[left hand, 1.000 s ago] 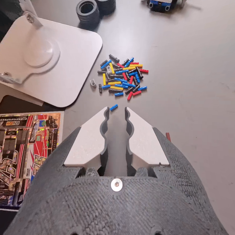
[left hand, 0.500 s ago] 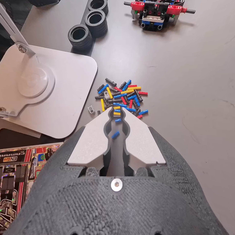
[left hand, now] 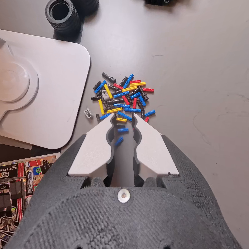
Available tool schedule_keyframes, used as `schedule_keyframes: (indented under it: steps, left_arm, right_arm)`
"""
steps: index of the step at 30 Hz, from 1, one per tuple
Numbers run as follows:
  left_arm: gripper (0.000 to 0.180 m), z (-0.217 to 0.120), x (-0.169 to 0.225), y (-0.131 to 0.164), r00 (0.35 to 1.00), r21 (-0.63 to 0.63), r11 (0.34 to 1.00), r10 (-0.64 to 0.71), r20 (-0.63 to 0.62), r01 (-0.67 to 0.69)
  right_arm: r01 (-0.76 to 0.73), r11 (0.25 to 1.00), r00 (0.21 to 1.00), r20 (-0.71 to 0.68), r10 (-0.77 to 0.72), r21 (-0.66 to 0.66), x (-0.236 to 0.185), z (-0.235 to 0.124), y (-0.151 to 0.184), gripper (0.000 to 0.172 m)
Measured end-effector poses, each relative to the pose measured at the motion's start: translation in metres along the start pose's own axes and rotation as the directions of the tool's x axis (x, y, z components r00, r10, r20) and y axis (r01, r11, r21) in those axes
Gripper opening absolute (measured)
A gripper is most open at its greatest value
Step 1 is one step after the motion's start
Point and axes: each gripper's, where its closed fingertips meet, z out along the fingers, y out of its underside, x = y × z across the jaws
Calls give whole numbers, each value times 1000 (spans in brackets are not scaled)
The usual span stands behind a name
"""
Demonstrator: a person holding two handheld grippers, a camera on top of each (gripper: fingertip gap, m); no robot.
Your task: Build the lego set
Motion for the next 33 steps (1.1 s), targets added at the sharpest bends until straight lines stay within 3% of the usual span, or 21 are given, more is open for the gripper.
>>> schedule_keyframes:
  steps: [1,10,14,16,21,25,29,33]
  left_arm:
    - [21,0,0,0,1000,0,1000,1,0,-1]
    - [4,1,2,0,1000,-18,1000,-8,-2,8]
    - [3,-25,10,-20,998,107,994,-25,53,19]
    - [3,-46,36,-37,999,197,980,-23,27,18]
    - [4,-73,155,-60,981,325,942,-16,-196,80]
    - [3,-72,237,-57,930,336,922,-61,-361,190]
    - [4,-69,280,-51,909,329,920,-65,-411,214]
    - [4,-70,292,-47,924,318,932,-43,-381,174]
  right_arm:
    - [0,1000,1000,1,0,-1,0,0,0,0]
    - [5,1000,1000,5,-5,-6,-1,0,1,0]
    - [11,1000,1000,10,-11,3,-3,-1,-1,0]
    - [21,999,999,25,-21,34,-8,-2,-6,0]
    - [145,976,975,142,-169,163,-47,-11,-29,7]
    - [374,912,861,302,-409,170,-105,-16,-22,17]
    - [478,855,762,388,-518,203,-142,-24,-19,17]
    - [581,792,688,406,-601,189,-156,-27,-11,16]
